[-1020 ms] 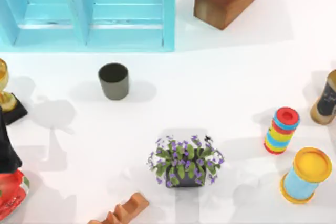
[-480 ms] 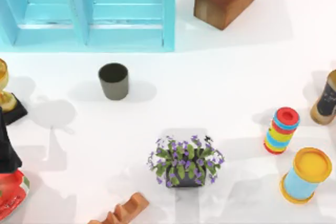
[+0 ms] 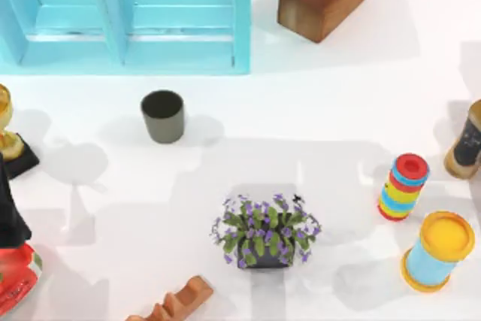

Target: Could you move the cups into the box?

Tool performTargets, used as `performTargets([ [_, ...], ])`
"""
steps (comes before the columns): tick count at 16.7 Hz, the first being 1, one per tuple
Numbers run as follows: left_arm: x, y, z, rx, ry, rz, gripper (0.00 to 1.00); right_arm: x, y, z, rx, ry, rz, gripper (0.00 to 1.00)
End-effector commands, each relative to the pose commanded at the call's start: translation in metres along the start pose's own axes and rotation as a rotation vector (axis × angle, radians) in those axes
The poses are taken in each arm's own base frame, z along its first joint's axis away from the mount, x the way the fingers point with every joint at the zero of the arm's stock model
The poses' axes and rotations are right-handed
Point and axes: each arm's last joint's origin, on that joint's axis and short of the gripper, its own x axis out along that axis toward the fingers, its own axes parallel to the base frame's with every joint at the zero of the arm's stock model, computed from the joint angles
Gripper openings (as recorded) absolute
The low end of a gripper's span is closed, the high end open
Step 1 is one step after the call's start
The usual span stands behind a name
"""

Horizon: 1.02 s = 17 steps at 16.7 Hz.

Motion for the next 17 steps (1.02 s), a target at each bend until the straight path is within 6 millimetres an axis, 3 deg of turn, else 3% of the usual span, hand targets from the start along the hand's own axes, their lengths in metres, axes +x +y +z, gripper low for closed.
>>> performTargets([
  [2,0.000,0.000,0.000,0.000,0.000,0.000,1.00,-0.001,0.055,0.044,-0.001,-0.059,-0.034,1.00],
  [5,0.000,0.000,0.000,0.000,0.000,0.000,1.00,0.000,0.171,0.085,0.005,-0.189,-0.047,1.00],
  [8,0.000,0.000,0.000,0.000,0.000,0.000,1.00,0.006,0.298,0.079,0.018,-0.327,0.000,1.00],
  [11,0.000,0.000,0.000,0.000,0.000,0.000,1.00,0.018,0.399,0.042,0.035,-0.425,0.077,1.00],
  [14,0.000,0.000,0.000,0.000,0.000,0.000,1.00,0.030,0.455,0.009,0.049,-0.473,0.132,1.00],
  [17,0.000,0.000,0.000,0.000,0.000,0.000,1.00,0.034,0.466,0.001,0.052,-0.481,0.144,1.00],
])
